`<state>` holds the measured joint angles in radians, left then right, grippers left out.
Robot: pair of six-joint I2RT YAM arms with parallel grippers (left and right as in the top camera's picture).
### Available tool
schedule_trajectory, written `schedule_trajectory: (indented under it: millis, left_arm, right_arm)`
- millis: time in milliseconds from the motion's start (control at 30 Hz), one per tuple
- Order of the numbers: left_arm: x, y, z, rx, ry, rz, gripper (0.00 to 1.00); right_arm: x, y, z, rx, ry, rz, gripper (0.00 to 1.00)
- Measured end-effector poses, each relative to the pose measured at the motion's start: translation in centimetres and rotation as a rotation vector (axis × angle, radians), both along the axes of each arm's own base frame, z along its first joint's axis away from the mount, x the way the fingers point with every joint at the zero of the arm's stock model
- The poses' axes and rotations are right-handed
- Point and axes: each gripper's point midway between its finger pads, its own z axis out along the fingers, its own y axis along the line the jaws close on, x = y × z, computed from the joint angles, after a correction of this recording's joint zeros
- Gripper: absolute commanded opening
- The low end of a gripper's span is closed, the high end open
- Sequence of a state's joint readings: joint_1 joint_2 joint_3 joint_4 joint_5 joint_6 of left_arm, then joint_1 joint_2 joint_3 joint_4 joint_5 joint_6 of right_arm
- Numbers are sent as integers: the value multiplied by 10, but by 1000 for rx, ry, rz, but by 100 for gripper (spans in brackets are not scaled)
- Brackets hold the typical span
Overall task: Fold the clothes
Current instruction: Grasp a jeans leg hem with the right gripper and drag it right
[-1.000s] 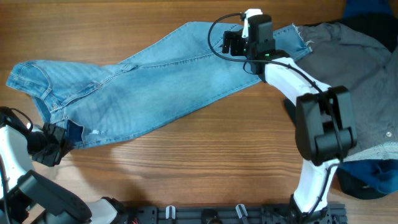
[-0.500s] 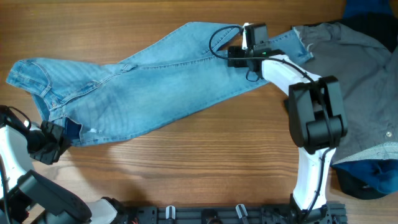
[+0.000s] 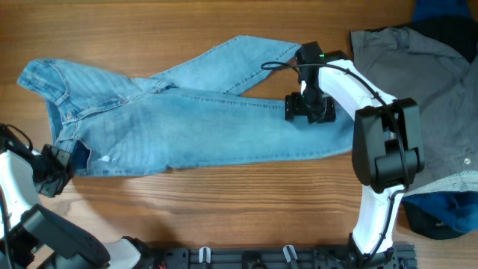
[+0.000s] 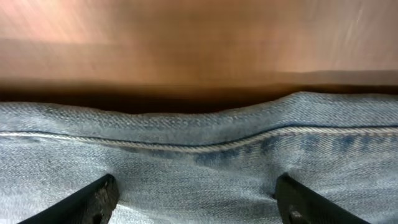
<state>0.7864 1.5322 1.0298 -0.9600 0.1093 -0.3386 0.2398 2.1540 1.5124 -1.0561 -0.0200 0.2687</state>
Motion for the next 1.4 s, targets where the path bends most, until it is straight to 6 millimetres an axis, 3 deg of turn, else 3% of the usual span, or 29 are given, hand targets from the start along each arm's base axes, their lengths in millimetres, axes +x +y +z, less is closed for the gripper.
schedule_trajectory:
  millis: [167, 233, 300, 400, 467, 667, 833, 1200, 1367, 1400]
  left_arm:
    - [-9, 9, -1, 50, 50, 14, 8]
    - [-9, 9, -1, 51, 52, 24, 8]
    - [-9, 9, -1, 51, 53, 29, 8]
    - [-9, 9, -1, 50, 51, 31, 10]
    - [-8, 8, -1, 43, 44, 32, 25]
    - [-5, 9, 0, 41, 31, 41, 24]
    - [0, 13, -1, 55, 16, 42, 29]
    - [11, 17, -44, -20, 49, 40, 34]
    - [16, 18, -59, -44, 47, 38, 34]
    - [17, 17, -62, -54, 49, 38, 34]
  right_arm:
    - [-4, 2, 3, 21, -3, -4, 88]
    - [-2, 3, 5, 42, -28, -14, 100]
    - [16, 12, 10, 94, -109, -25, 100]
    - [63, 29, 26, 177, -319, -18, 100]
    - [90, 38, 46, 225, -451, -9, 100]
    - [127, 48, 69, 276, -622, 3, 100]
    - [140, 51, 77, 295, -686, -1, 99]
    - [176, 58, 49, 324, -782, -45, 98]
    - [182, 47, 44, 280, -800, -123, 94]
    - [183, 44, 41, 274, -798, -138, 89]
